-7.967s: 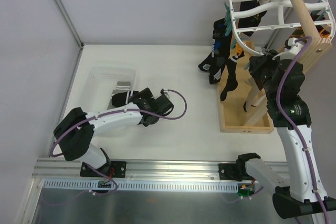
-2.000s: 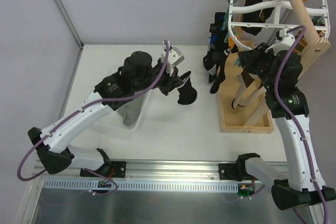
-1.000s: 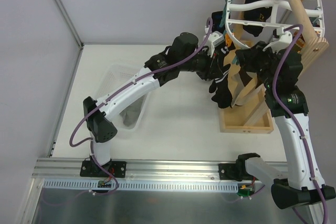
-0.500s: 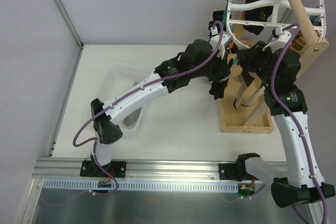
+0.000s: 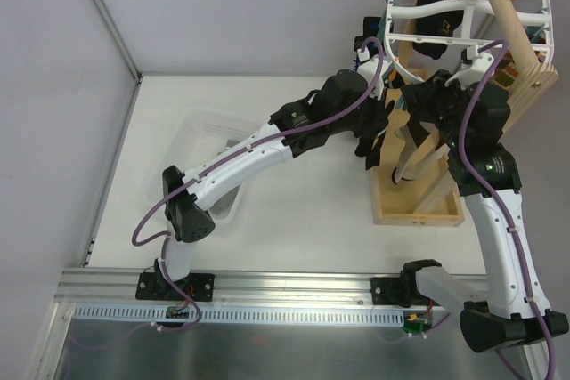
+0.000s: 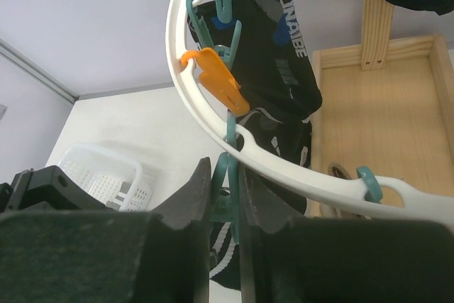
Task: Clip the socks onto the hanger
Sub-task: Clamp the sock onto the hanger.
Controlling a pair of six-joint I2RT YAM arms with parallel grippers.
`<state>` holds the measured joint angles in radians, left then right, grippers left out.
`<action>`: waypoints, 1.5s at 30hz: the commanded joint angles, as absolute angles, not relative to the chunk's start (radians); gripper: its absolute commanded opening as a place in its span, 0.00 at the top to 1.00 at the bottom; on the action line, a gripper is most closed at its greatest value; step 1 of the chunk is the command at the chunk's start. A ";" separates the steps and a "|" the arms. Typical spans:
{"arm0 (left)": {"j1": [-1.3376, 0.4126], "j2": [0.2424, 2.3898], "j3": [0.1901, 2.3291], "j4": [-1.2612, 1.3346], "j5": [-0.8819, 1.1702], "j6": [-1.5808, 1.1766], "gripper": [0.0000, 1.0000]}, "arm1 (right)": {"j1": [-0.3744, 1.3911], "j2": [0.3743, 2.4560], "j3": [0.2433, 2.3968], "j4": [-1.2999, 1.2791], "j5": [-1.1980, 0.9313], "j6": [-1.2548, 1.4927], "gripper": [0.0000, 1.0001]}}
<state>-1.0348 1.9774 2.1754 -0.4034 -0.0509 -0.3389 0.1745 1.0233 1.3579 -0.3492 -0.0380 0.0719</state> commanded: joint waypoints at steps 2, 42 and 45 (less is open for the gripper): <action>-1.048 1.993 2.232 -0.393 -0.071 -0.353 1.00 | 0.178 1.022 1.394 -0.291 -0.046 0.048 0.99; -1.088 2.002 2.292 -0.394 -0.069 -0.363 1.00 | 0.236 1.029 1.359 -0.238 0.092 -0.014 0.99; -1.088 2.000 2.295 -0.393 -0.067 -0.368 1.00 | 0.242 1.034 1.358 -0.229 0.094 -0.014 0.99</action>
